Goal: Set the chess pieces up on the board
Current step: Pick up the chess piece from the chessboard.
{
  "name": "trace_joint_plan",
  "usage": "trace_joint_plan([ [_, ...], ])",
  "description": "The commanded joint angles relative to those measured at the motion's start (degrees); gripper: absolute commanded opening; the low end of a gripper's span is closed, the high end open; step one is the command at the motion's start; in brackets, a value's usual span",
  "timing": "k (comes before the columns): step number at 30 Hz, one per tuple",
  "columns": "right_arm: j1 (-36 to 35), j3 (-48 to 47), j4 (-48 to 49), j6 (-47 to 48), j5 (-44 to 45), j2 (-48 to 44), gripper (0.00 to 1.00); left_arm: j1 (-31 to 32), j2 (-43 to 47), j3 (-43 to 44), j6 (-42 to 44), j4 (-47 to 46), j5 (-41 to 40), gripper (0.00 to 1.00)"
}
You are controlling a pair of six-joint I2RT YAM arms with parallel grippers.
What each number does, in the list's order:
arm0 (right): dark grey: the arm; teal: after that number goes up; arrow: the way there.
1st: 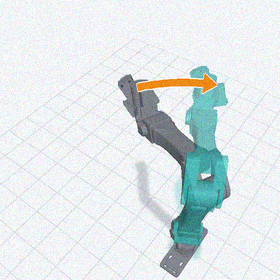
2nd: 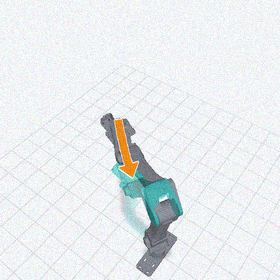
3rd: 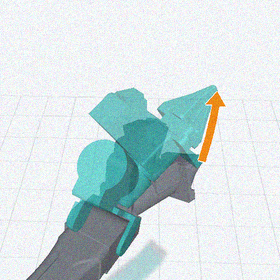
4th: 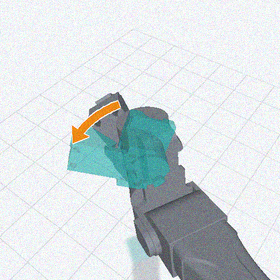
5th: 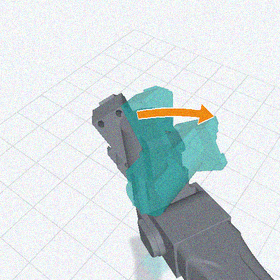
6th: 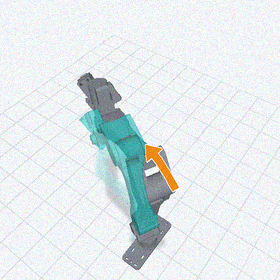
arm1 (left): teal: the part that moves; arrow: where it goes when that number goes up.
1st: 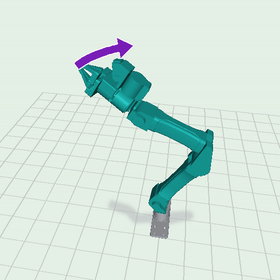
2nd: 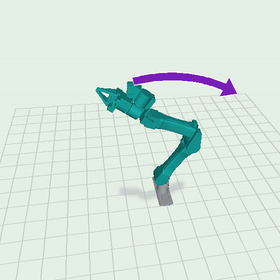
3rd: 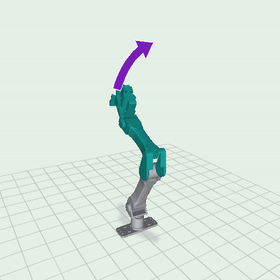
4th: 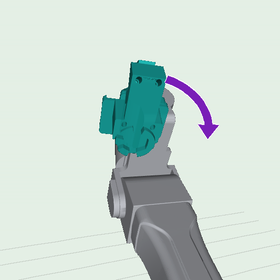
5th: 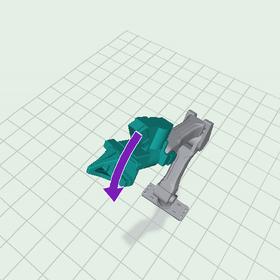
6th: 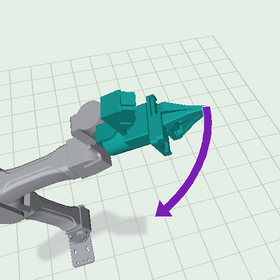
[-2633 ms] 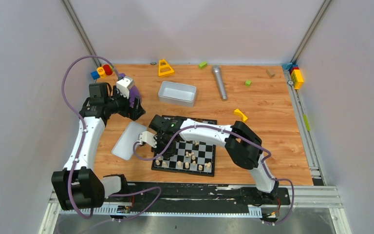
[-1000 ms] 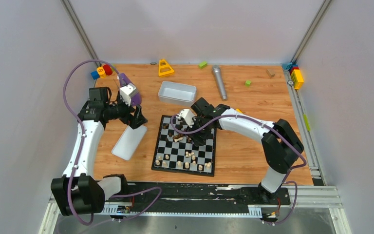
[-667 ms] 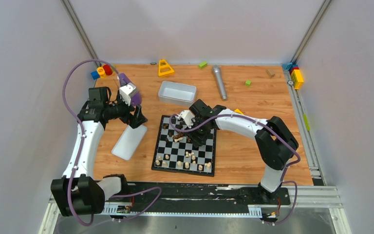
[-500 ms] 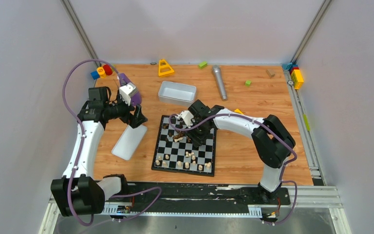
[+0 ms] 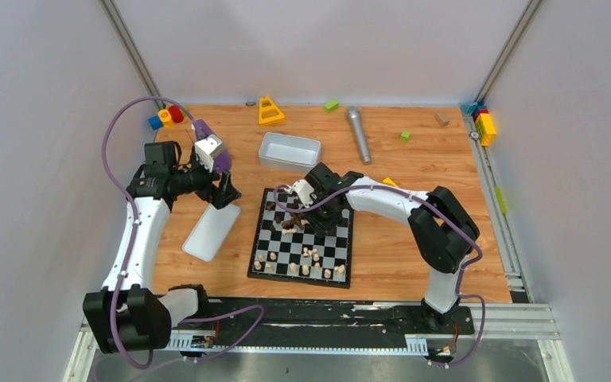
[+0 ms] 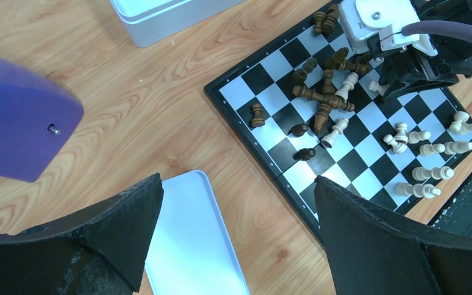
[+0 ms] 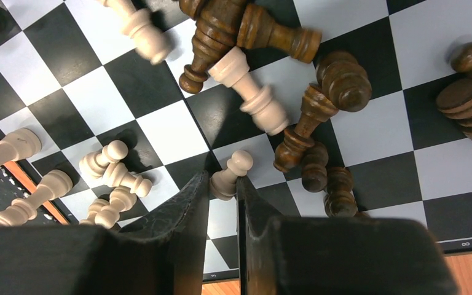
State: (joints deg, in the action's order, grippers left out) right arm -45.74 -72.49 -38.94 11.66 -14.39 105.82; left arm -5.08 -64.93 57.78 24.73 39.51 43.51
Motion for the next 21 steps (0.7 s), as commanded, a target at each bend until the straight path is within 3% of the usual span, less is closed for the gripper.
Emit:
trace_joint_plan([
  [1,-0.3,-0.5,0.3,1.0,1.7,-1.4,0.12,-0.2,1.7,-0.4,0.9,-1.7,2.5,1.0],
  [12,0.1,3.8,-0.3,7.1,-1.9,-8.6,0.03,2.2,2.1,-1.4,4.9,-1.7,8.8,0.95],
  [17,0.9,4.5,-0.3,11.6,-9.8,-12.8,0.02,7.2,2.4,-3.1,5.5,-6.4,12.3,0.91],
  [21,1.0,4.7,1.7,16.4,-18.2,-16.2,0.01,12.2,1.9,-4.1,7.2,-11.5,18.2,0.8],
])
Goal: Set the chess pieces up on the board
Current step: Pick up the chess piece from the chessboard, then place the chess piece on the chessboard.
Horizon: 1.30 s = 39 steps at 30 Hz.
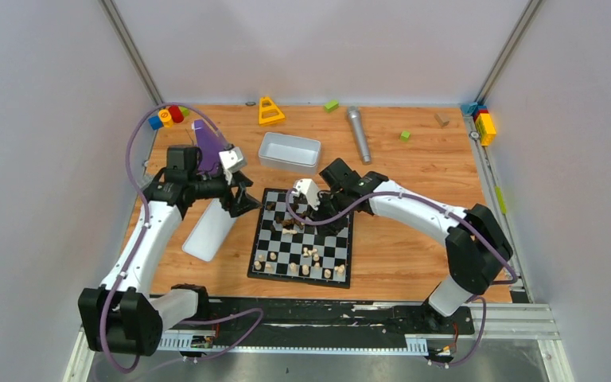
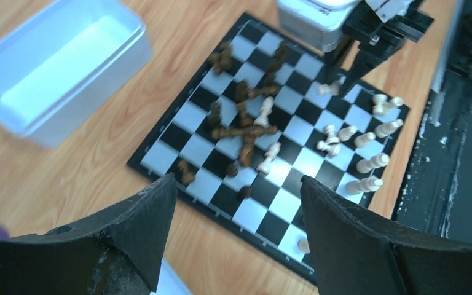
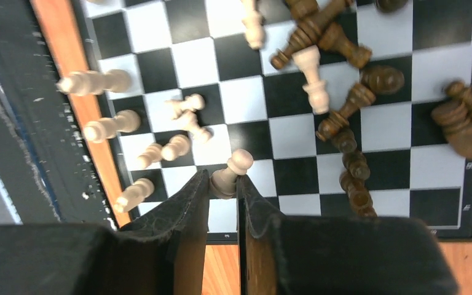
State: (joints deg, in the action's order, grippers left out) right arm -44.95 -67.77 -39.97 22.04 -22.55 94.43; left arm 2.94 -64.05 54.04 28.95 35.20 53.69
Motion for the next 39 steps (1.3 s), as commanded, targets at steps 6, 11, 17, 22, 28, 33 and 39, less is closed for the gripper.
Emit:
trace_joint_plan([
  [6,0.3,-0.9,6.2,8.1,-17.9,-7.5,0.0,12.9,-1.9,-1.9,11.9,-11.9,14.0,0.77],
  [11,0.3,-2.1,6.3,8.3,-21.8,-8.9,0.0,19.1,-6.0,-1.1,20.2,-12.9,15.6,0.75],
  [17,0.5,-3.1,6.3,7.6,-23.9,-11.3,0.0,25.0,-9.3,0.7,26.8,-10.8,14.7,0.68],
  [22,1.6,-2.6,6.4,6.7,-25.3,-12.8,0.0,26.8,-10.0,0.5,32.3,-7.6,13.4,0.6],
  [28,2.1,-2.4,6.4,6.2,-25.4,-13.2,0.0,28.3,-10.4,0.3,33.4,-7.8,12.5,0.5],
  [33,2.1,-2.3,6.3,5.9,-25.0,-12.8,0.0,28.8,-10.5,1.0,33.0,-7.8,12.4,0.44],
  [39,2.2,-2.3,6.3,5.8,-24.8,-12.3,0.0,29.2,-10.4,1.7,33.4,-6.2,12.1,0.4],
])
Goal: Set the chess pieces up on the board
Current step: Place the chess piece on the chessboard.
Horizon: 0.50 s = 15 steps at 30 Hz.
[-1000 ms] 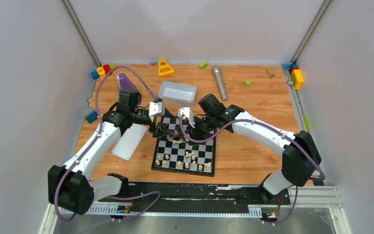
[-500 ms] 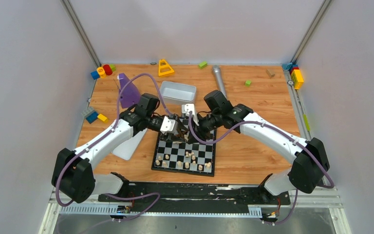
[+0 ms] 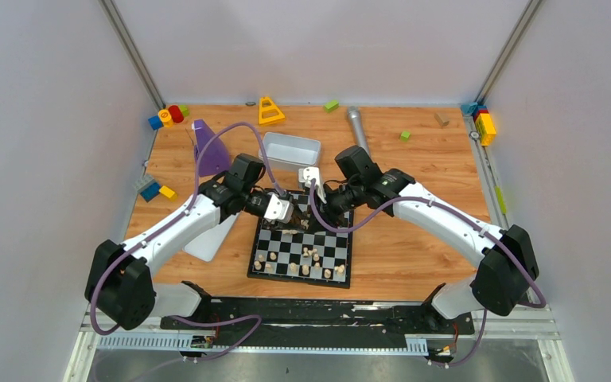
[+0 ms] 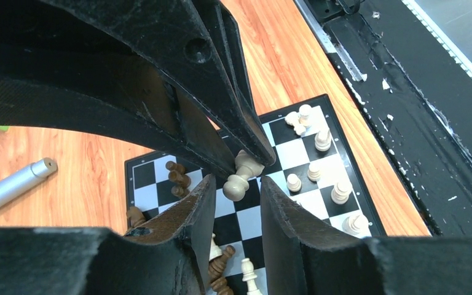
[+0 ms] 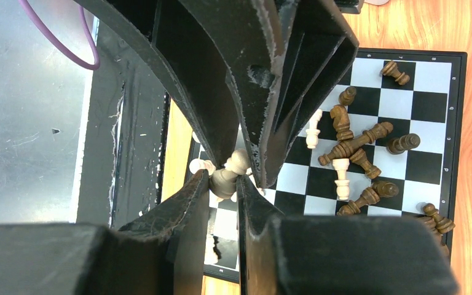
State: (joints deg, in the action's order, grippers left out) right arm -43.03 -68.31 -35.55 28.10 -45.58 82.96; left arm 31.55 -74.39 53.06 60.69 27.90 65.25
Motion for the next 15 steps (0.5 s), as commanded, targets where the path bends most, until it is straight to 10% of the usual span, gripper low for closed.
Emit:
trace_joint_plan([
  [1,0.3,-1.7,1.9,-0.2,-1.8,-0.7,0.0,0.6,0.0,2.7,1.8,1.4,0.5,0.39],
  [15,0.4,-1.7,1.9,-0.6,0.1,0.4,0.05,2.1,-0.6,4.4,3.1,5.2,-1.3,0.1],
])
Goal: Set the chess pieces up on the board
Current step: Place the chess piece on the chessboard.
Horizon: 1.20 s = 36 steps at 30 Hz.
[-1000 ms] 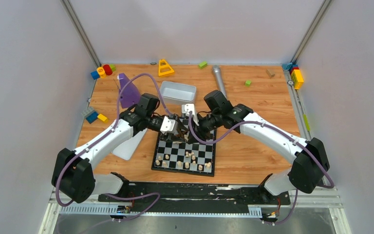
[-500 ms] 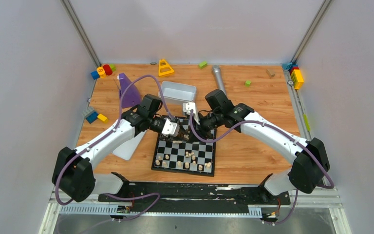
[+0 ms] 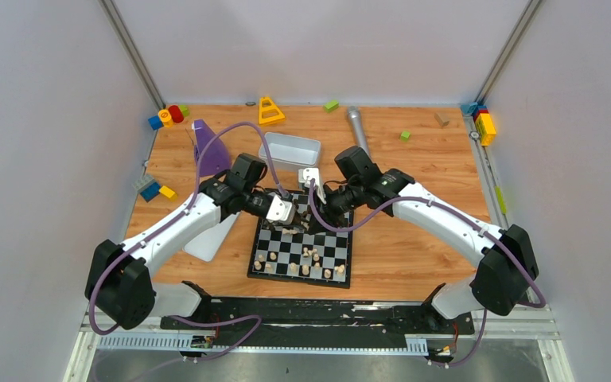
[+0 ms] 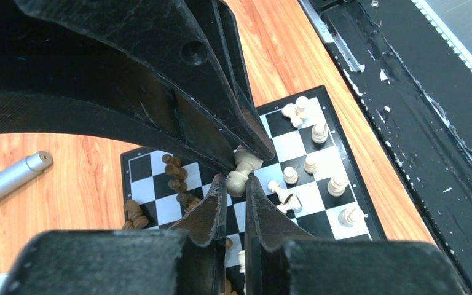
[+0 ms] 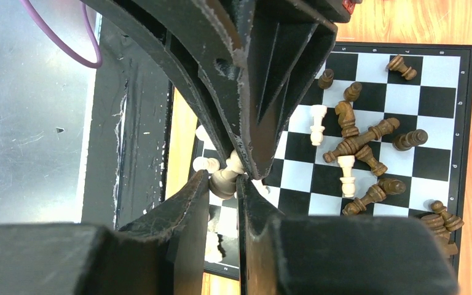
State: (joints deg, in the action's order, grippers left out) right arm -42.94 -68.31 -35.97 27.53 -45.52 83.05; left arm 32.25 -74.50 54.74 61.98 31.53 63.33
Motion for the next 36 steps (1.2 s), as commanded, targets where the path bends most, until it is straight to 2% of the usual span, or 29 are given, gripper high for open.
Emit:
trace_joint_plan([
  [1,0.4,-1.7,2.3,-0.1,0.1,0.4,0.08,1.6,-0.6,2.9,1.8,2.2,0.5,0.07],
  [2,0.5,-1.7,2.3,-0.4,0.4,0.4,0.12,1.7,-0.7,3.0,1.8,2.5,0.1,0.01],
  [3,0.6,-1.8,2.3,-0.5,0.5,0.5,0.14,2.0,-0.7,3.1,1.9,3.0,-0.1,0.0],
  [4,0.8,-1.8,2.2,-0.7,0.6,0.6,0.16,2.2,-0.7,3.2,1.9,3.2,-0.6,0.0],
  [8,1.9,-1.5,2.1,-1.4,1.9,-0.2,0.37,2.7,-0.5,3.3,1.1,3.5,-3.1,0.0],
  [14,6.8,2.3,2.0,-1.6,1.7,-4.9,0.53,3.2,-0.1,3.5,-1.9,3.7,-8.9,0.0],
  [18,10.6,6.3,2.0,-1.6,2.1,-9.0,0.56,4.2,-0.4,4.5,-3.5,5.8,-16.1,0.0],
  [21,13.9,8.9,2.1,-2.2,2.2,-12.1,0.57,5.5,-0.9,5.2,-3.5,10.0,-25.4,0.0],
  [27,16.6,13.9,3.7,-2.9,3.1,-16.6,0.57,8.5,-2.2,5.1,-7.6,13.7,-38.4,0.0],
  [36,18.3,15.9,4.3,-3.0,3.3,-17.5,0.56,16.5,-11.9,7.3,-16.1,18.9,-51.9,0.0],
])
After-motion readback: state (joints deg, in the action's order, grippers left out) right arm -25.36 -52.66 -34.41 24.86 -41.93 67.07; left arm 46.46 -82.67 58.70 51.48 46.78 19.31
